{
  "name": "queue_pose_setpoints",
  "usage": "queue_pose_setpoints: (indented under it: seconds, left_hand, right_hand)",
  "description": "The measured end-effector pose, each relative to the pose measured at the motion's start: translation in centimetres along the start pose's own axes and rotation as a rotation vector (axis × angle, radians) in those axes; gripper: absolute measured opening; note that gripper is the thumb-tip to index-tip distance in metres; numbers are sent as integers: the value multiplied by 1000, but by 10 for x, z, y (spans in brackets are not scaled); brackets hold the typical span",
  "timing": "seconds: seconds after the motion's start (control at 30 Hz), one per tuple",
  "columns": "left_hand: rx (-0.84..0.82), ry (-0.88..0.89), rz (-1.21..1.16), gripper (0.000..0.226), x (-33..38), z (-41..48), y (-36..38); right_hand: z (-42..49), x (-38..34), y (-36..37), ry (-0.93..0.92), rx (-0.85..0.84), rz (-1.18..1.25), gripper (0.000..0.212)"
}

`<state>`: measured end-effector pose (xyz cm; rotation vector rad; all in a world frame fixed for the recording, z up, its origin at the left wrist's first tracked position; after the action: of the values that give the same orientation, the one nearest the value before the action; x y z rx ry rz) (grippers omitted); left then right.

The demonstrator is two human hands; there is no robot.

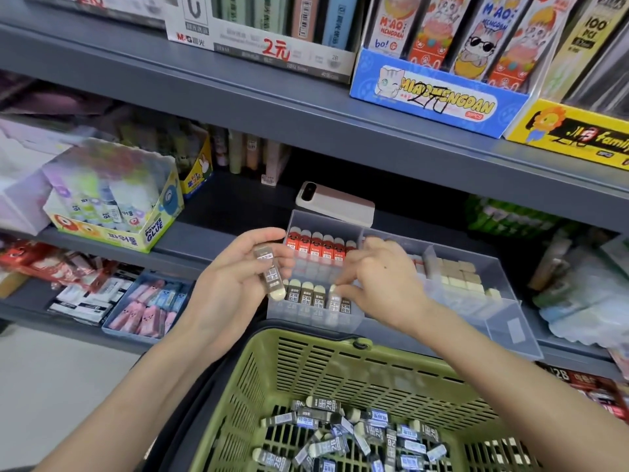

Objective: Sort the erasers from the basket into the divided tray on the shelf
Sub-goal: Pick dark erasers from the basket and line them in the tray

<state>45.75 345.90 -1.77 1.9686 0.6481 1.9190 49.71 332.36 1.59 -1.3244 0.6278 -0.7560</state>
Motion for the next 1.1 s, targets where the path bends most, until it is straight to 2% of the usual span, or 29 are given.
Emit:
queue_pose_setpoints:
  seconds: [0.13,0.23,0.33,0.4,0.5,0.63,0.8,0.87,0.93,1.0,1.03,1.1]
  left_hand:
    - [-18,6,32,32,0,0,7]
    - [-19,1,57,36,-1,-1,10]
    - [-28,4,115,36,1,-2,11]
    - [-17,9,147,36,2,-2,10]
    - [0,12,128,37,3,-2,11]
    - [30,79,43,36,9,-4,15]
    - [51,241,31,31,26,-7,12]
    - [43,307,57,33,33,-8,11]
    - [42,355,135,29,39,-7,9]
    - [53,365,289,24,41,-8,5]
    - [64,361,401,23,41,-8,1]
    - [106,344,644,17,37,-11,-11]
  right_hand:
    - [-3,-16,7,-156,-67,-122,24]
    - [-2,-18,14,-172,-128,-209,24]
    - [-1,-15,2,-135,-94,-155,27]
    - [-1,-1,-16,-7,-12,63,26]
    - [-5,7,-24,204,-13,660,18]
    - [-13,-15,-8,299,-121,933,17]
    - [-21,-26,12,507,-231,1474,10]
    - [-21,-32,17,591,-234,1700,8]
    - [-17,-31,19,678,-169,1890,9]
    - [-10,-16,16,725,-41,1916,11]
    - [-5,-5,13,719,32,1832,12]
    - [2,16,4,678,138,1517,10]
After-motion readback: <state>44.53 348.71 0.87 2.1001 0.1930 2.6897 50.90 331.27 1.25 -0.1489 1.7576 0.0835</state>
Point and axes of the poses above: each hand's wrist, its own z-axis towards the middle knuckle, its own y-axis out of the palm, x = y × z, the point moved 10 cm from there along z, towards the middle knuckle, and after that the axes turned 3 degrees about x, right-handed, at the moved point
